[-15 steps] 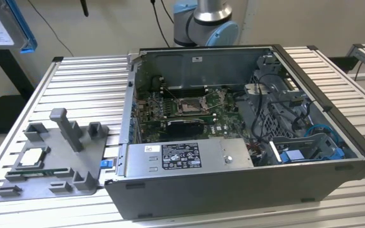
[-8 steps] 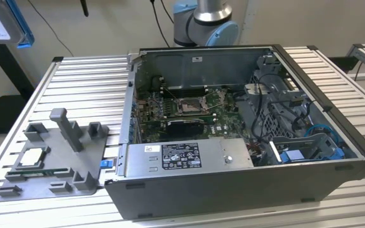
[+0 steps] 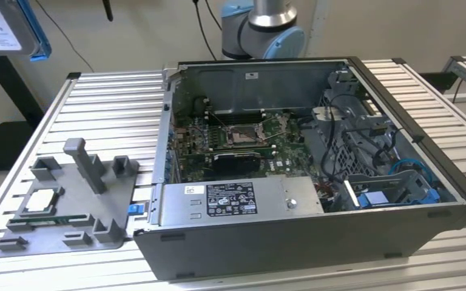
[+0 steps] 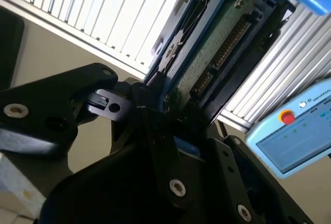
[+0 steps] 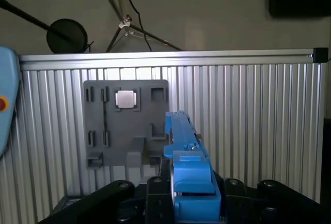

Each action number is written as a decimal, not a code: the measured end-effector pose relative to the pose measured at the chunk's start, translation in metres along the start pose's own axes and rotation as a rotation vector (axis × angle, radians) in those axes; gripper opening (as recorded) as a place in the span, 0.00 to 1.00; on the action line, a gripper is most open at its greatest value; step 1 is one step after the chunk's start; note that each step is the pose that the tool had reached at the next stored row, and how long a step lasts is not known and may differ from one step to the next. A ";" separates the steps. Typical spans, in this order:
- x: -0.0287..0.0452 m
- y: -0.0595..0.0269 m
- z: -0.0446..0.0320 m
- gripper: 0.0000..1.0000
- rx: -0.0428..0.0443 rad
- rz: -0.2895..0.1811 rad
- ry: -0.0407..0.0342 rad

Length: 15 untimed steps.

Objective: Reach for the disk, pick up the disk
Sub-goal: 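Pick up the disk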

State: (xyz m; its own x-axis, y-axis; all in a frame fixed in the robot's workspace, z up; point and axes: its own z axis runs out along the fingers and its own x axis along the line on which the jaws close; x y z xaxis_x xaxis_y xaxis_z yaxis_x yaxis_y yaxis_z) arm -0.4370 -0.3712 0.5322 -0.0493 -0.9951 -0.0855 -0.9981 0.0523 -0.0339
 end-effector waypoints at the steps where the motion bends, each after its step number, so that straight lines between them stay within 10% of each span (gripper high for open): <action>1: -0.0001 -0.0030 0.0001 0.00 -0.0001 0.000 0.0000; 15: -0.0026 -0.0524 0.0018 0.00 -0.0028 0.000 0.0001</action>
State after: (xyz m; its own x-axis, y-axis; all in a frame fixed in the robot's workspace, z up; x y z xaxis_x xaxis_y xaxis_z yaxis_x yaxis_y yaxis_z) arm -0.3845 -0.3712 0.5324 -0.0496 -0.9951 -0.0853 -0.9981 0.0524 -0.0311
